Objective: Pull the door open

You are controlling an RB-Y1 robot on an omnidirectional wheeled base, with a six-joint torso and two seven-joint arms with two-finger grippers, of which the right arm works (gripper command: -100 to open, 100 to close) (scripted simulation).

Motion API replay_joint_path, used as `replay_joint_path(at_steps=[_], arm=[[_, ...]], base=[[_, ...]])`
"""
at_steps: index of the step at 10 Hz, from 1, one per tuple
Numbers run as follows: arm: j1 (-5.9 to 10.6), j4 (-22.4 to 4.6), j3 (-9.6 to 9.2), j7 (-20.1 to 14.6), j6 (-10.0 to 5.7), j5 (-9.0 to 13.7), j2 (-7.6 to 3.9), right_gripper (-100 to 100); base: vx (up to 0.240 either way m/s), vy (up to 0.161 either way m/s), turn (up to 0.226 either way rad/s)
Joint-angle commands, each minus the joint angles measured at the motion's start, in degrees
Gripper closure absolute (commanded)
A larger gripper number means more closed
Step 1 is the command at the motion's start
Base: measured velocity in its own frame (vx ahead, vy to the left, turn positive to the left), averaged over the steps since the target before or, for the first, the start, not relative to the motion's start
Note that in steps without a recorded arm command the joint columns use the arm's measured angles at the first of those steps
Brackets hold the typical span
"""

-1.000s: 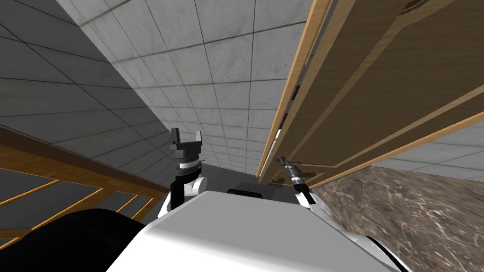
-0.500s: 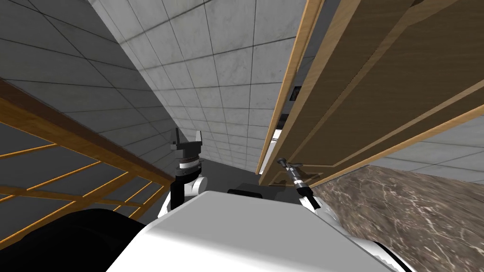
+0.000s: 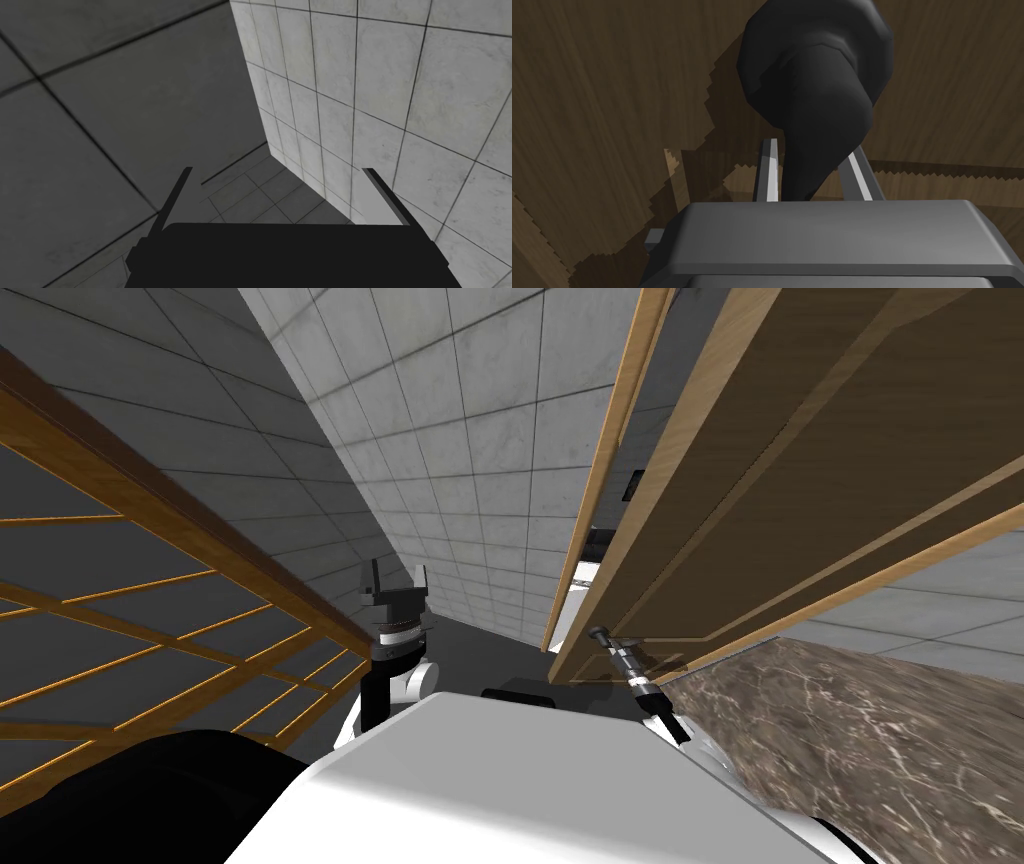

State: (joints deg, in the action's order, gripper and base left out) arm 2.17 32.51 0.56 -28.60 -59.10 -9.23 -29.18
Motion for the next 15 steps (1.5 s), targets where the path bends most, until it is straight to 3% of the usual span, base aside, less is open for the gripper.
replay_joint_path(at_steps=[1,4,5,6,10,15], arm=[[0.17,-1.3,0.06,-0.4,-1.78,-0.1,-0.73,100],[-0.92,-2.1,-0.19,-1.5,-4.58,-0.6,-1.96,100],[-0.13,-3.0,-0.31,-1.2,-4.31,-0.6,-1.5,100],[-1.05,-4.0,-0.28,-1.7,-6.7,-0.9,-2.13,100],[-1.77,-4.4,-0.18,-2.1,-8.3,-1.1,-2.68,100],[-3.91,-5.9,0.13,-3.1,-13.07,-1.7,-4.31,100]], base=[[-0.095,-0.037,0.083],[-0.134,-0.064,0.111],[-0.054,-0.029,0.029],[-0.121,-0.072,0.257],[-0.143,-0.074,0.083],[-0.181,-0.087,0.16]])
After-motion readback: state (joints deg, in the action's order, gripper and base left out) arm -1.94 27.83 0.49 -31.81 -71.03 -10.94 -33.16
